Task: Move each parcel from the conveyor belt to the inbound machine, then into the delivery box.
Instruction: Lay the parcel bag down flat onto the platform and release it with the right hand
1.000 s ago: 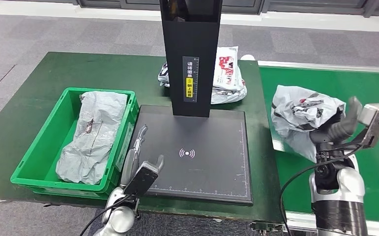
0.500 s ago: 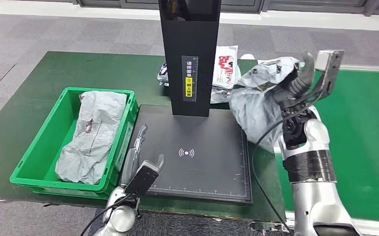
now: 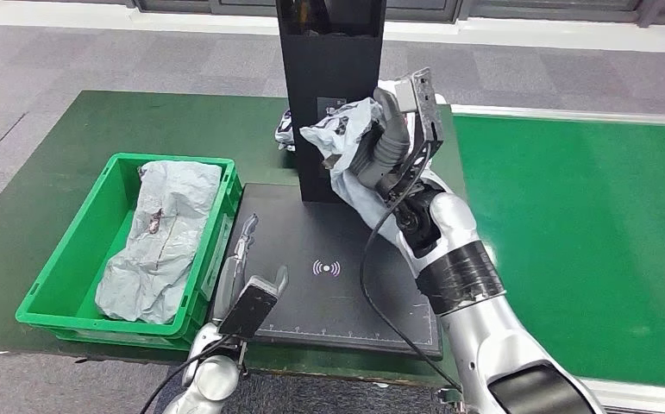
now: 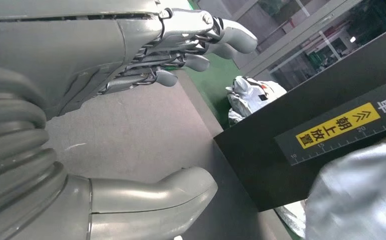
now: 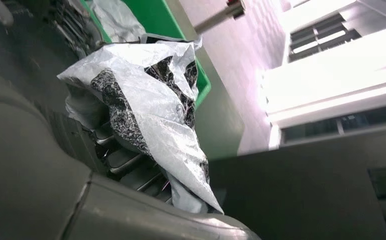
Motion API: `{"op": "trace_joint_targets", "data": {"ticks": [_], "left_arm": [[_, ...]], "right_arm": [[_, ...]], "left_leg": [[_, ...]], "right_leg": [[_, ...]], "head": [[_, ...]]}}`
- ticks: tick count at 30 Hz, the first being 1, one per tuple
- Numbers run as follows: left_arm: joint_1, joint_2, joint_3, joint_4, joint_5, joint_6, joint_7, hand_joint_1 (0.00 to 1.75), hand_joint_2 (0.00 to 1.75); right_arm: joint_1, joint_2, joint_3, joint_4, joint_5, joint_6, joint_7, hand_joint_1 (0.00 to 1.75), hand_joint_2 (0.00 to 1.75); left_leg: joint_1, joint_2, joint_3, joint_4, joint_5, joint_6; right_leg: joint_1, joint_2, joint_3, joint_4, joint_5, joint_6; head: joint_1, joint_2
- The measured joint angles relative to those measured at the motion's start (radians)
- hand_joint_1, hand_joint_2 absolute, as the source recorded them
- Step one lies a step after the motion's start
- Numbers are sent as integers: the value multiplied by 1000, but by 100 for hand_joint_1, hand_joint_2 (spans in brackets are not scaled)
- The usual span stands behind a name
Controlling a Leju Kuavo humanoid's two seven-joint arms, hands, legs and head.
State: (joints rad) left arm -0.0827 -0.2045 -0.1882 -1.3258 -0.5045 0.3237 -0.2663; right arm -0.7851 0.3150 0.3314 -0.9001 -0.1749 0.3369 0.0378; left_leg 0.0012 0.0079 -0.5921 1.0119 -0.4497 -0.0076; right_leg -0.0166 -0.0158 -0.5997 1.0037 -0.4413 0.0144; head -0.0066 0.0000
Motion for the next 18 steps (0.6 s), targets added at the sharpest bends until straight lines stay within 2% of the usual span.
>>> {"op": "trace_joint_targets", "data": {"ticks": [1,11,12,16,18], "left_arm": [[0,0,0,1,0,0,0,0,175],[-3,0,0,8,2,5,-1,0,175],[-5,0,1,12,5,10,1,0,175],[-20,4,18,25,20,24,14,0,175],[-21,5,22,27,19,27,15,0,175]], "right_arm": [[0,1,0,1,-1,0,0,5,0],[-6,9,21,18,-15,15,16,0,0],[-8,17,52,36,-25,36,30,0,0],[21,49,301,113,-95,91,47,0,0],[25,49,334,116,-114,95,46,0,0]], "left_leg": [[0,0,0,0,0,0],[0,0,0,0,0,0],[0,0,0,0,0,0],[1,0,0,0,0,0],[1,0,-1,0,0,0]], "right_leg": [[0,0,0,0,0,0],[0,0,0,0,0,0],[0,0,0,0,0,0],[2,0,-1,0,-1,-1],[2,0,-1,0,-1,-1]], "head": [[0,0],[0,0],[0,0],[0,0],[0,0]]}}
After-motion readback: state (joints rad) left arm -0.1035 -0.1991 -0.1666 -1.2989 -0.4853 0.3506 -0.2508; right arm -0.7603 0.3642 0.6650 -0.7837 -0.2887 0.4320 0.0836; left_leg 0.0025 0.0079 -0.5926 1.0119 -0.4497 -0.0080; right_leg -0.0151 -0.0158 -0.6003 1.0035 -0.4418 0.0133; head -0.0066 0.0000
